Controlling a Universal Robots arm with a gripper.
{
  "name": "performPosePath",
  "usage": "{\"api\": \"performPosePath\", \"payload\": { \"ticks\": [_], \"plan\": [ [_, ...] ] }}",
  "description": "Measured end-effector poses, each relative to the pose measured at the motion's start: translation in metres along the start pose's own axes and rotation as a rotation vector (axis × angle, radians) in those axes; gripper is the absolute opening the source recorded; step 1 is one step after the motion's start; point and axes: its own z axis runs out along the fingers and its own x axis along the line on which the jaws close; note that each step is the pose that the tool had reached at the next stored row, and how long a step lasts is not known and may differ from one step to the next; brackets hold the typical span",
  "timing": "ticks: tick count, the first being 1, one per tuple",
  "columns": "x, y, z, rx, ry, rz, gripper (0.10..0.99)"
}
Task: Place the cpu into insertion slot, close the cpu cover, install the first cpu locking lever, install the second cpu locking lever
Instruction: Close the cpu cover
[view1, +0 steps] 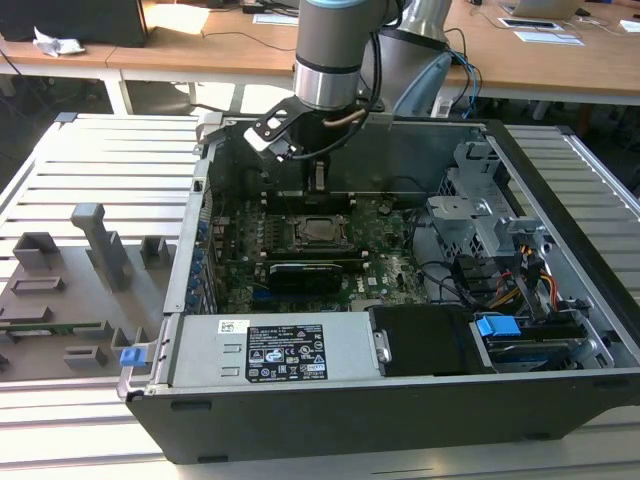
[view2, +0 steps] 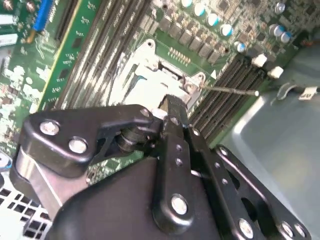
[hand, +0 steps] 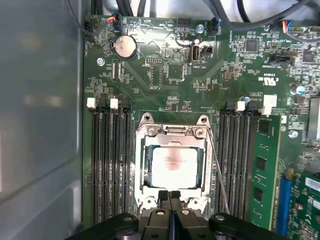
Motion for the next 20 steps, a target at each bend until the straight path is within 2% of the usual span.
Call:
{"api": "performPosePath", "payload": {
  "ticks": [1, 4, 5, 8, 10, 12, 13, 16, 19, 20],
  "plan": [
    [-0.003, -0.0001, 0.0, 0.0, 0.0, 0.0, 0.106],
    [-0.0205, -0.0006, 0.0004, 0.0, -0.0001, 0.0, 0.106],
    [-0.023, -0.0007, 0.0004, 0.0, -0.0001, 0.0, 0.106],
    [-0.0261, 0.0041, 0.0004, 0.002, 0.0002, 0.0, 0.106],
    [-0.0265, 0.0131, -0.0002, 0.005, 0.0, 0.0, 0.106],
    [-0.027, 0.0277, -0.0008, 0.011, 0.0002, 0.0, 0.106],
    [-0.0271, 0.0323, -0.001, 0.011, 0.0001, 0.0, 0.106],
    [-0.0271, 0.0328, -0.0031, 0.011, 0.0003, 0.0, 0.106],
    [-0.0274, 0.0321, -0.0167, 0.011, 0.0004, 0.0, 0.106],
    [-0.0276, 0.0317, -0.0246, 0.011, 0.0002, 0.0, 0.106]
  ]
}}
